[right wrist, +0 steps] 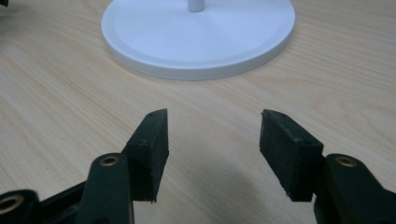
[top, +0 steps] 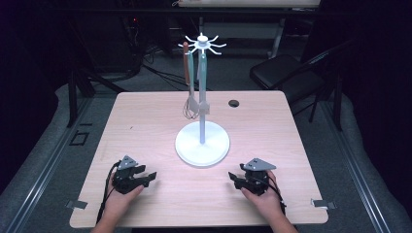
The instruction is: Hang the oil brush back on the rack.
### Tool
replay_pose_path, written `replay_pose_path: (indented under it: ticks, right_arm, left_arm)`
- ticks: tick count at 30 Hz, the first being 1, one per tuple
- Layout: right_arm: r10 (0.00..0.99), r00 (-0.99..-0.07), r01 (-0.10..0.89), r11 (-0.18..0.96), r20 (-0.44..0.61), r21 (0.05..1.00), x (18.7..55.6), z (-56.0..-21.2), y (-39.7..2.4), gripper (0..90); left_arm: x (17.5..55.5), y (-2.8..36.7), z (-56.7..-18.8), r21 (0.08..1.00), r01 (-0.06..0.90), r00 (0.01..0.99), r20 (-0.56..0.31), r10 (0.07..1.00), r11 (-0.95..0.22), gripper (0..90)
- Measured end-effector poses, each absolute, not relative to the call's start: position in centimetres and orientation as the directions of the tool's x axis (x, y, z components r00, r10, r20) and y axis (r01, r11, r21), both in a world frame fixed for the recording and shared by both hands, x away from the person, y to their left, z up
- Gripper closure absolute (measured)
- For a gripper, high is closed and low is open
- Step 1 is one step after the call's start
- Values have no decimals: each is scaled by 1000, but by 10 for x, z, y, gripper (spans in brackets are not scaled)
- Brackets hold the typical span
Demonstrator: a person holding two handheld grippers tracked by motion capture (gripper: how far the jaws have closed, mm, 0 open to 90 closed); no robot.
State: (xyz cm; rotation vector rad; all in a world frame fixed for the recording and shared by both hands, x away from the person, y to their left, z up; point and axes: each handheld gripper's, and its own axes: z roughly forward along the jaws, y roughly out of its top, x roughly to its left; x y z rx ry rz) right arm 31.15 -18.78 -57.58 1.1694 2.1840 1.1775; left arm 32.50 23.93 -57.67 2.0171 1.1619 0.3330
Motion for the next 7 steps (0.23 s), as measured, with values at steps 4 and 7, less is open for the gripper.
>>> replay_pose_path:
  ticks: [4,7]
  right_arm:
    - [824,-565,491,297,39,819,313,-576,-190,421]
    - [825,-563,489,287,47,824,313,-575,-191,419]
  left_arm:
    - [325,241,-576,731,624,545,-153,824,-277,403]
    - [325,242,-575,736,617,549,-149,822,-279,403]
